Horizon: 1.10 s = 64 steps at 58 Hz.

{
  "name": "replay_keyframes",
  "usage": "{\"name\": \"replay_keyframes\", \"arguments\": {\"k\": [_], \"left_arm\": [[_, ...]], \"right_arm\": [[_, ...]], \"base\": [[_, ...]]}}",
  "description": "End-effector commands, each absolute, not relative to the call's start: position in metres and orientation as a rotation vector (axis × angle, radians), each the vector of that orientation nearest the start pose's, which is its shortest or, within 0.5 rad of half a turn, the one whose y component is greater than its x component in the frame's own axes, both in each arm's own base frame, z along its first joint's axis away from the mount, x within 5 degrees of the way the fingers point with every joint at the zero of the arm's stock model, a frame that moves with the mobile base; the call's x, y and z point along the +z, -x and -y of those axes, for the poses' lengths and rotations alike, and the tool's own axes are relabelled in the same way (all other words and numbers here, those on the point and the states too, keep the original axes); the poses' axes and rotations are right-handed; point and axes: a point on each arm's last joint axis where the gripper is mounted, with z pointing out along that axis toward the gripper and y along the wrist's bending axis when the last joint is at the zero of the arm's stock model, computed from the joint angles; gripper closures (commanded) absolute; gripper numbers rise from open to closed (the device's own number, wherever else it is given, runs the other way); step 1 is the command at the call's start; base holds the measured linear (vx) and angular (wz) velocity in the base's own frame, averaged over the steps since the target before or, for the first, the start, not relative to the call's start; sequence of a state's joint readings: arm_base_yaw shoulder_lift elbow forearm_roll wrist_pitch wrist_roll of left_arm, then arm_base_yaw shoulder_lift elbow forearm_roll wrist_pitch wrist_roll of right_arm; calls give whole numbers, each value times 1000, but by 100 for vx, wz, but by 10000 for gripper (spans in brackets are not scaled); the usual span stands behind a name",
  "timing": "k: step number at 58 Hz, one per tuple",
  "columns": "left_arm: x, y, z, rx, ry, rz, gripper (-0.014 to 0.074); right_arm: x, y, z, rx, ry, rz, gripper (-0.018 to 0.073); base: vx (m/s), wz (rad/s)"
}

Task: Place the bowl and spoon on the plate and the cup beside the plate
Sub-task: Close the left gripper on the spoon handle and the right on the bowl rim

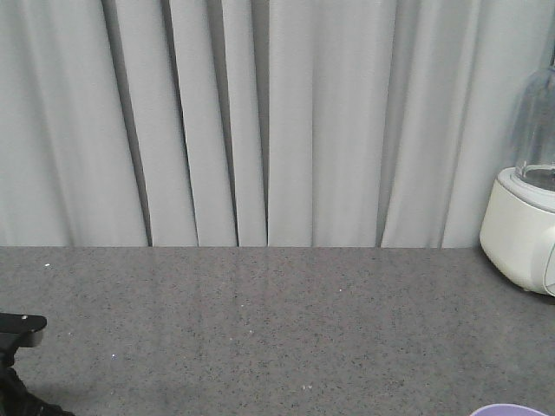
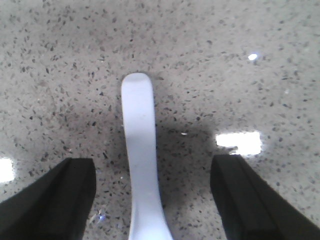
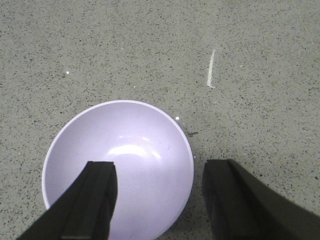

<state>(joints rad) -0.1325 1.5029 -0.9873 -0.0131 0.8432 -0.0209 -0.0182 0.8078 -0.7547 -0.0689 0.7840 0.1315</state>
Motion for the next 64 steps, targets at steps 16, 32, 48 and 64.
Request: {"name": "replay_keyframes", "arguments": {"k": [16,32,48,64], "left_arm": [[236,-292,41,-51,-112,-2825,41],[231,-289,41,-44,-114,-2882,109],[232,-285,40,-41,-115,-2911,476],[262,-273,38,-44,-127,-2804,603]], "right_arm": [[343,-157,8,-37,-111,-2146,101],[342,-156,8,-29,-131,-2168,101],[325,-160,9,-47,-164,-2436,101],[331,-189,10,-56,-166,-2481,101]], "base": [[0,0],[0,0],[0,0],[0,0]]}}
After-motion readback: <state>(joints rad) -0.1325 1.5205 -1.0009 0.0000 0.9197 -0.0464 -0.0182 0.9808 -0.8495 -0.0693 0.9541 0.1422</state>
